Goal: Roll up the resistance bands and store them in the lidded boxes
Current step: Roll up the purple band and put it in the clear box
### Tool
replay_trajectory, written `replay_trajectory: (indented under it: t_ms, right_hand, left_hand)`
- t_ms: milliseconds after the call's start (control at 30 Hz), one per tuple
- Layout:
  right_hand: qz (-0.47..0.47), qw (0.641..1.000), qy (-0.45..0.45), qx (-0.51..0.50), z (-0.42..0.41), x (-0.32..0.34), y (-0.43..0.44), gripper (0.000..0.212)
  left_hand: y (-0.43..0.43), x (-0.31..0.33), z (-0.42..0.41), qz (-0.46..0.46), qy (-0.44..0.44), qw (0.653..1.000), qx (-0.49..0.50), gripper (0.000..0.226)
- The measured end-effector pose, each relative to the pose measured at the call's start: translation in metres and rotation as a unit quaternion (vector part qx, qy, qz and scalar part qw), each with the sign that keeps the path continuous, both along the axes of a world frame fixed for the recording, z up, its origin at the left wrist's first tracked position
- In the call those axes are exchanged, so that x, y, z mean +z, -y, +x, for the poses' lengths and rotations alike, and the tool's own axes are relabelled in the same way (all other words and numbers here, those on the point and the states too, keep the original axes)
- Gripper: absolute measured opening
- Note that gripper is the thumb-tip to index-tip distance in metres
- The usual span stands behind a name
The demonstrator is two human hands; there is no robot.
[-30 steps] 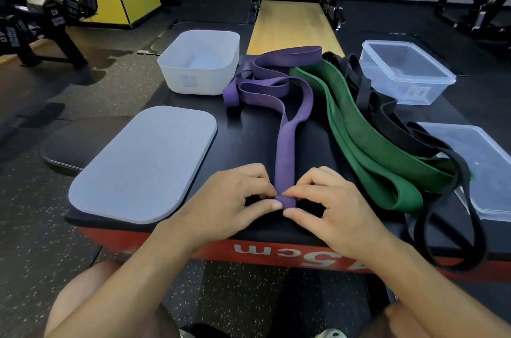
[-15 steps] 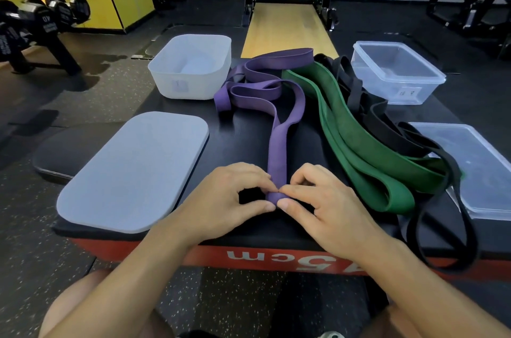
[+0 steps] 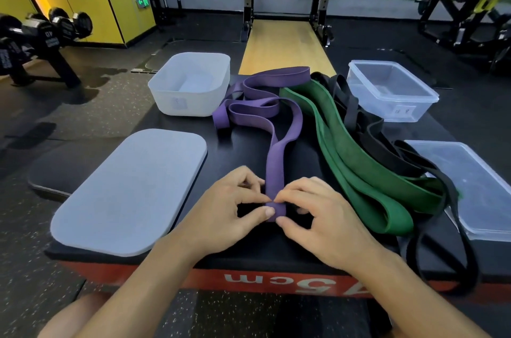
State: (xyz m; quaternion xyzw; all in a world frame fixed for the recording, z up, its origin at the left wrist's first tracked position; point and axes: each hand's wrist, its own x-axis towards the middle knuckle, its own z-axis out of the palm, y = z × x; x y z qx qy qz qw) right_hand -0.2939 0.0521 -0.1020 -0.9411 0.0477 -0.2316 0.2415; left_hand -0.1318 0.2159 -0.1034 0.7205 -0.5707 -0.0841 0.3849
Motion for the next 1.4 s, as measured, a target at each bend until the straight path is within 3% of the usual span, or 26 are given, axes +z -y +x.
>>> replay_trajectory:
  t_ms: [100,300,433,667,933,1133,1400]
  right_hand:
    - [0.013,1.0,-0.005,0.001,0.007,0.0,0.004,0.026]
    - [0.074,0.997,0.01,-0.018,0.014,-0.002,0.007,0.034]
    - [0.081,0.996,0.007,-0.021,0.018,-0.002,0.011,0.039]
    - [0.095,0.995,0.015,-0.004,0.013,-0.003,0.011,0.05]
    - [0.093,0.995,0.014,-0.019,0.021,-0.003,0.019,0.036]
    - [0.136,0.99,0.024,-0.022,0.026,0.001,0.02,0.031]
    - [0.154,0.988,0.017,0.009,0.018,0.005,0.017,0.025]
  left_hand:
    - [0.002,0.002,0.0,0.039,-0.003,0.999,0.007,0.035]
    - [0.002,0.005,-0.004,-0.019,0.006,1.0,0.016,0.018]
    - [0.002,0.004,0.0,0.017,0.037,0.999,0.014,0.03]
    - [0.011,0.007,0.012,-0.001,0.015,1.0,0.023,0.024]
    - [0.016,0.002,0.012,0.006,-0.011,0.999,0.03,0.025]
    - [0.011,0.002,0.01,-0.004,-0.067,0.998,0.017,0.056]
    - [0.006,0.005,0.004,-0.019,-0.075,0.997,-0.008,0.024]
